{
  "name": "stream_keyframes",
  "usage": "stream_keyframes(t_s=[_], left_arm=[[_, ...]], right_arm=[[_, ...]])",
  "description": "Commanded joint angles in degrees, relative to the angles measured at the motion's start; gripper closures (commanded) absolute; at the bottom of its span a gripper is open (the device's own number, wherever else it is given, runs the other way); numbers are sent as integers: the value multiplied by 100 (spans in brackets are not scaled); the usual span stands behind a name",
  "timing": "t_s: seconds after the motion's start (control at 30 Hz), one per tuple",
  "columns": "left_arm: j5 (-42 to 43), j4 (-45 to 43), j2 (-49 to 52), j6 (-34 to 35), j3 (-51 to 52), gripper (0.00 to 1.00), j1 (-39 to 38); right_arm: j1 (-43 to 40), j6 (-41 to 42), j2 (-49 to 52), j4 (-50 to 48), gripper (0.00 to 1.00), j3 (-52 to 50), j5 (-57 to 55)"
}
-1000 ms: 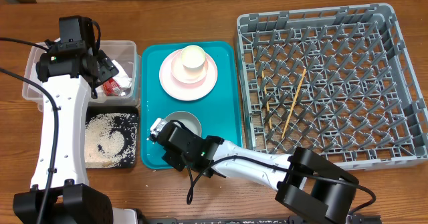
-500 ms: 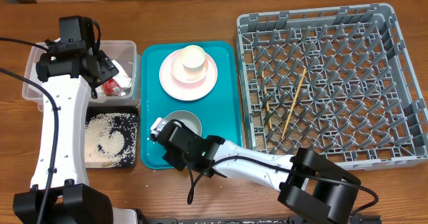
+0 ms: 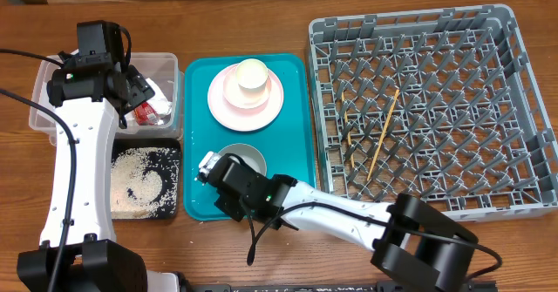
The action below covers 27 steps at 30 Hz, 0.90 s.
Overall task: Sort waste into correct bins and load items into the dishwasher
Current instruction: 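Carry the grey bowl right into the dish rack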
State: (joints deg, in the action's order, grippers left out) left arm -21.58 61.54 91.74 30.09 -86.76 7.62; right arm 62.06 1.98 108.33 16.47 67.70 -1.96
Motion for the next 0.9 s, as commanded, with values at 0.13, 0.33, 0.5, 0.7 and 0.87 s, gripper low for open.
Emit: stream_keyframes(t_s=[0.13,0.33,0.5,0.7,0.87], left_arm=[[48,-9,-90,81,-138,0,20],[46,-9,-90,81,-138,1,20],[48,-9,-90,81,-138,0,20],[46,-9,-90,79,-138,0,20],[46,-9,-90,81,-138,0,20]], right_arm=[[-186,417,-1130,256,96,-13,52],[-463,1272,-2492,907,96,-13,57],[-942,1825,-3681,1965,96,-13,76],[-1810,2081,-4830,3012,96,-13,922],[-2671,2081,-5276,3324,96,-15,2424]])
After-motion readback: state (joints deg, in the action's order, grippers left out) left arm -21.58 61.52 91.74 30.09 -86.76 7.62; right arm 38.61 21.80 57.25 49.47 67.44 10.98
